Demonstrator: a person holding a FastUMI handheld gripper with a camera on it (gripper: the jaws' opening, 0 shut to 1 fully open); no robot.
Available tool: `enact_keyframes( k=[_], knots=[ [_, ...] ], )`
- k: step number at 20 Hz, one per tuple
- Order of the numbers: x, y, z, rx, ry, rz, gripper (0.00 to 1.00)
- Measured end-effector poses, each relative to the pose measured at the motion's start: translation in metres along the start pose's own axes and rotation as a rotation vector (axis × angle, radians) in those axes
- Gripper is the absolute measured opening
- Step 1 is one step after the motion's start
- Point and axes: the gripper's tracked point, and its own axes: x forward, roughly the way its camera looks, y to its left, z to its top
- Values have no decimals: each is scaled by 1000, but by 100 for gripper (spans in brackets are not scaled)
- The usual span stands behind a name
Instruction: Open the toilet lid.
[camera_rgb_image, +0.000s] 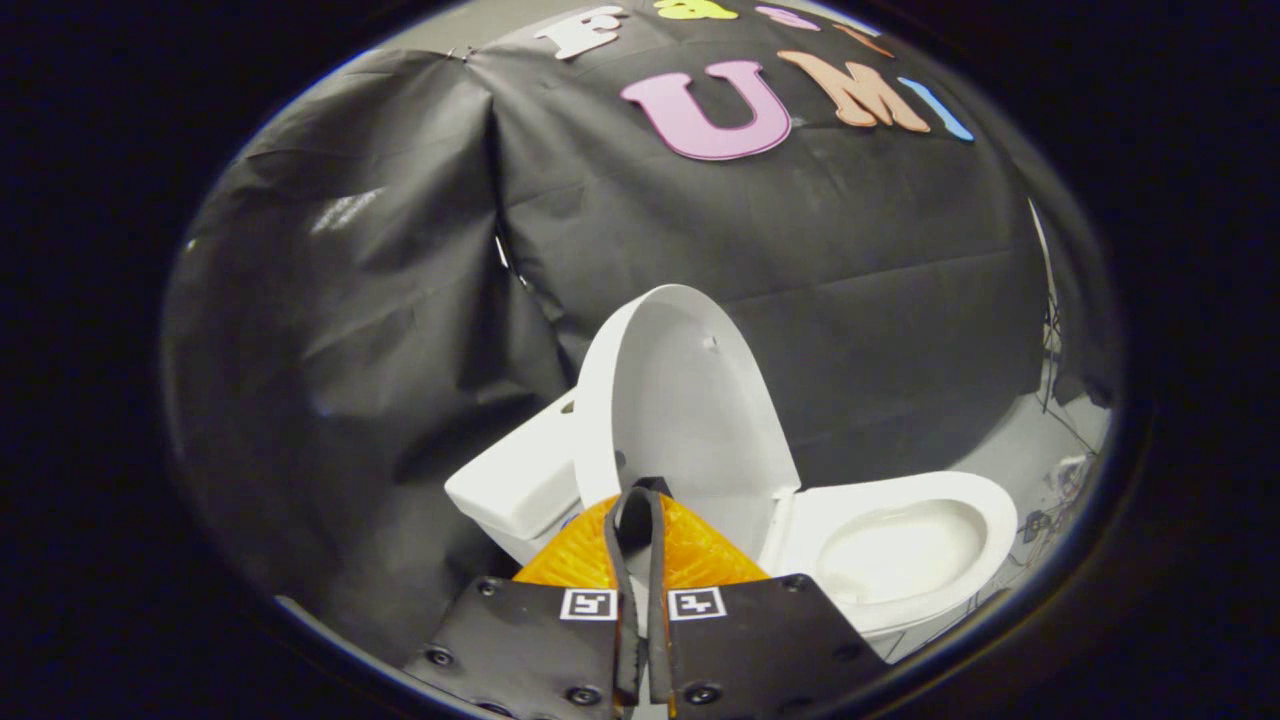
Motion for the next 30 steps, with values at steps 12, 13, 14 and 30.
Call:
enact_keyframes(
  k=[12,13,14,30],
  knots=[
    [-8,5,17,-13,-95,50,73],
    [-9,8,17,-10,-100,69,86],
    [-14,10,17,-12,-97,76,98],
    [-83,-111,73,-138,-126,-95,99]
  ],
)
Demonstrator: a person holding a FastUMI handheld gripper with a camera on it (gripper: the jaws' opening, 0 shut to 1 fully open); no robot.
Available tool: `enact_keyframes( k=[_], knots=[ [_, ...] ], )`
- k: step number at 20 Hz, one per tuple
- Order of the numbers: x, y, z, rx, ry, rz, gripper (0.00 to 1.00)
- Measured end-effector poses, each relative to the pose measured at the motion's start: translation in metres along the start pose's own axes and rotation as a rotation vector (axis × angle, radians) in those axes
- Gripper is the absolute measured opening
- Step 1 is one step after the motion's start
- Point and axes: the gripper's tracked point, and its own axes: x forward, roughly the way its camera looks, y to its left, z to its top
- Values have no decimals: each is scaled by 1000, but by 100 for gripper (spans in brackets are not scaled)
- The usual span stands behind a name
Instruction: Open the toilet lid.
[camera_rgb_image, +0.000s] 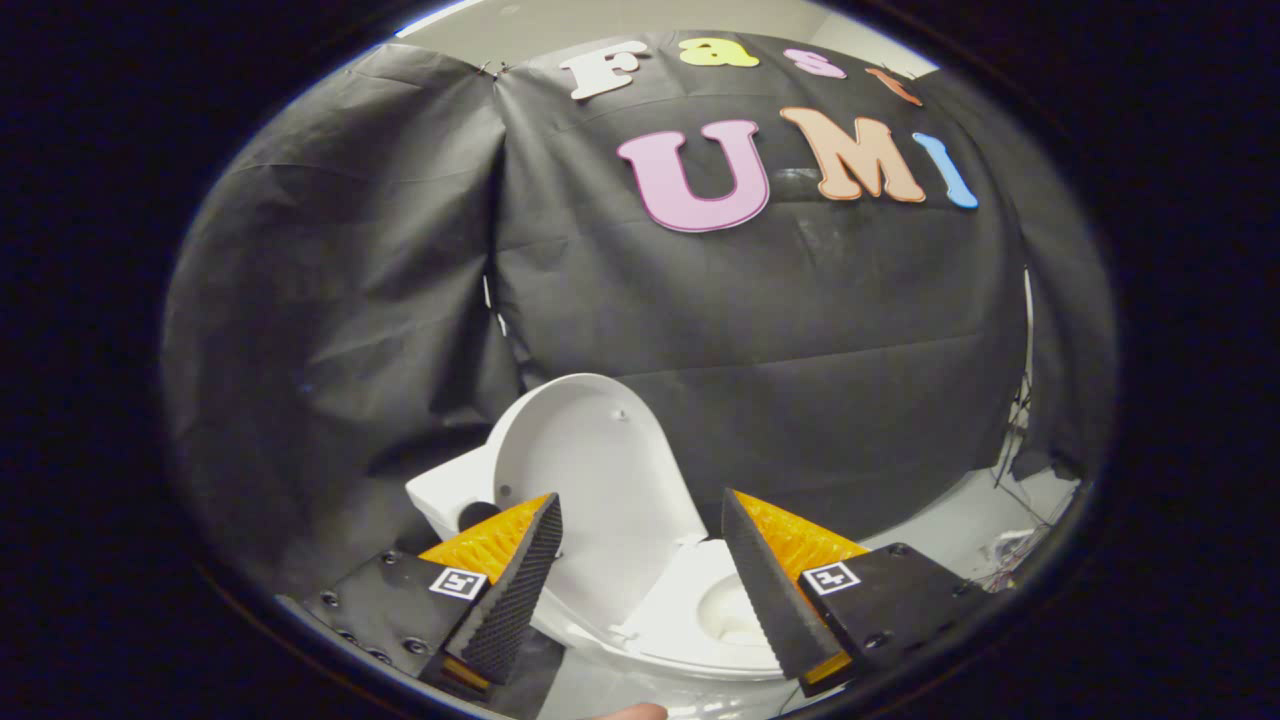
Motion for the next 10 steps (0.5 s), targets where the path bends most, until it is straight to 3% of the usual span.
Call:
enact_keyframes(
  k=[3,6,10],
  knots=[
    [-4,-28,8,33,0,-26,99],
    [-12,-58,10,-11,7,-72,99],
    [-28,-96,-15,-38,80,-133,99]
  ],
)
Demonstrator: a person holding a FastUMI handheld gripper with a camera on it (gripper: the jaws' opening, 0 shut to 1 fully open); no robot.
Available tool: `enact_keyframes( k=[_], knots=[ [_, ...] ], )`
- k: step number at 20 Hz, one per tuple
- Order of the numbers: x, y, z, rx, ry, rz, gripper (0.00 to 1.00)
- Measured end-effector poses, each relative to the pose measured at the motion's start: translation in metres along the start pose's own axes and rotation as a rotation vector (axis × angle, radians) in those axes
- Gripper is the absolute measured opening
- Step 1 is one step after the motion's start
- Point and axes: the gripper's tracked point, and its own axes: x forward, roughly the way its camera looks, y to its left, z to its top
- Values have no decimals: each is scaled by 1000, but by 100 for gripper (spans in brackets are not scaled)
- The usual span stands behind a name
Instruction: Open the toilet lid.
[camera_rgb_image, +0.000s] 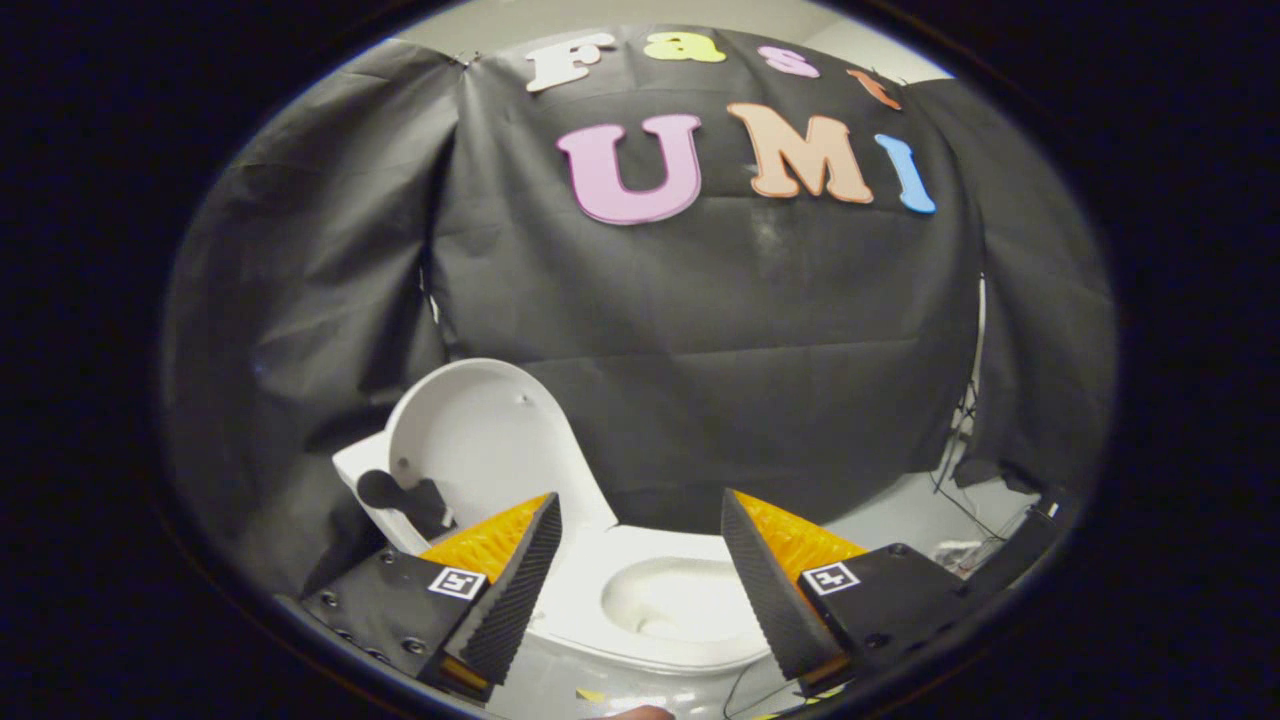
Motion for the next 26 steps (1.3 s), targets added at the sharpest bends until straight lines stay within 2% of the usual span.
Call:
enact_keyframes(
  k=[2,5,8,11,14,19,26],
  knots=[
    [-8,-13,-4,-35,-5,-12,99],
    [-16,-22,-14,-89,21,28,99],
    [-23,-36,-17,-108,31,17,99],
    [-24,-48,-1,-64,-18,12,99],
    [-21,-76,0,-32,-12,-36,99],
    [-22,-104,7,-12,-62,-25,98],
    [-26,-203,-6,-36,-29,-106,99]
  ],
)
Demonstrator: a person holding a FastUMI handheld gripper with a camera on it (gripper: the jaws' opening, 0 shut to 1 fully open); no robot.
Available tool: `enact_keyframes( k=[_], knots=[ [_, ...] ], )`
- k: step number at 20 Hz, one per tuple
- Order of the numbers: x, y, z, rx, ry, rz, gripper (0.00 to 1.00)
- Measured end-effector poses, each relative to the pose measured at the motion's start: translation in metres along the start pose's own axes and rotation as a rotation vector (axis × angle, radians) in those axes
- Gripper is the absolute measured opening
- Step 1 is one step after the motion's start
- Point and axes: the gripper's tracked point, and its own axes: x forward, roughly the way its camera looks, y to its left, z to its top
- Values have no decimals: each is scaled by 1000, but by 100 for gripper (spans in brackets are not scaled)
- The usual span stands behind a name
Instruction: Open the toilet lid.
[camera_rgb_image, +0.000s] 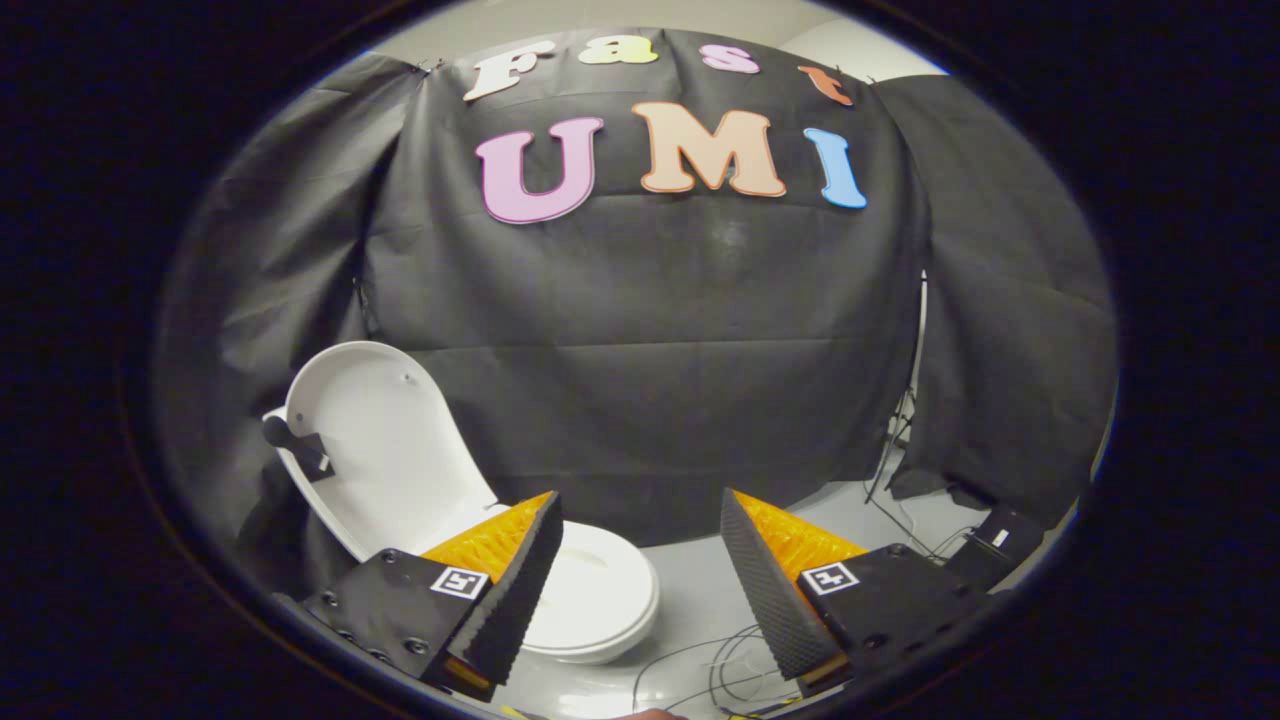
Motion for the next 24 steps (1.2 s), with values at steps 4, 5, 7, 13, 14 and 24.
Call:
enact_keyframes(
  k=[4,5,7,13,14,24],
  knots=[
    [-3,-46,-18,6,27,-32,98],
    [-5,-56,-21,7,33,-40,98],
    [-6,-78,-32,23,49,-61,98],
    [-11,-110,-52,57,94,-67,98],
    [-12,-115,-51,66,86,-63,98],
    [-23,-102,-14,101,-49,5,98]
  ],
)
